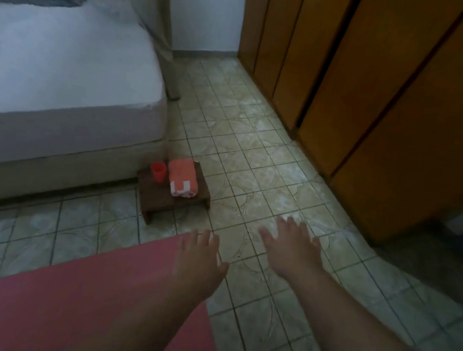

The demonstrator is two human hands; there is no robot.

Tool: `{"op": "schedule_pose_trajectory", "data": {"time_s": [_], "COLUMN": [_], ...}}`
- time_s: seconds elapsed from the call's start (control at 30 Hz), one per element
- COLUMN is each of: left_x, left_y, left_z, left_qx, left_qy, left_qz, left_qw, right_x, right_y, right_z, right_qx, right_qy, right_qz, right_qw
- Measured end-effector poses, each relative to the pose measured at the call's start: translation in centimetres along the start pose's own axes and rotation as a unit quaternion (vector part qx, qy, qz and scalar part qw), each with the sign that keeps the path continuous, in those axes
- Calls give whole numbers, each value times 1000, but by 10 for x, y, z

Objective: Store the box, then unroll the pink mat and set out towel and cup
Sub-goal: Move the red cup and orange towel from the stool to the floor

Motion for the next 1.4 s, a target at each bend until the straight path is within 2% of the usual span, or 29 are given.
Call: {"op": "schedule_pose_trajectory", "data": {"time_s": [0.2, 0.4, 0.63, 0.77, 0.9, 1.1, 1.27, 1.4], "left_x": [-33, -31, 50, 100, 124, 85, 36, 4], "left_y": [0, -22, -55, -88, -123, -163, -203, -260], "left_z": [38, 123, 228, 278, 321, 363, 409, 447], "left_qx": [46, 127, 165, 205, 253, 324, 367, 385], "left_qy": [-58, -116, -11, 31, 68, 51, 46, 100], "left_qz": [-16, -47, -47, -86, -120, -133, -181, -214], "left_qw": [997, 984, 985, 975, 958, 935, 912, 892], "right_x": [80, 106, 83, 57, 34, 24, 3, -47], "right_y": [-2, -25, -40, -38, -45, -106, -181, -242], "right_z": [93, 186, 277, 313, 353, 445, 523, 574], "right_qx": [50, 86, 125, 129, 125, 168, 241, 279], "right_qy": [34, 21, -55, -113, -173, -205, -169, -144], "right_qz": [-22, -40, -59, -74, -143, -188, -148, -82], "right_qw": [998, 995, 989, 982, 967, 946, 944, 946]}}
Point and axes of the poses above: each hand's wrist, its own z-axis towards the middle knuckle, its own x-axis out of the back of the hand, y = z × x, the point moved 8 cm from there along z, towards the middle knuckle, and after that the axes turned 8 degrees about -y, right-handed, at the moved point
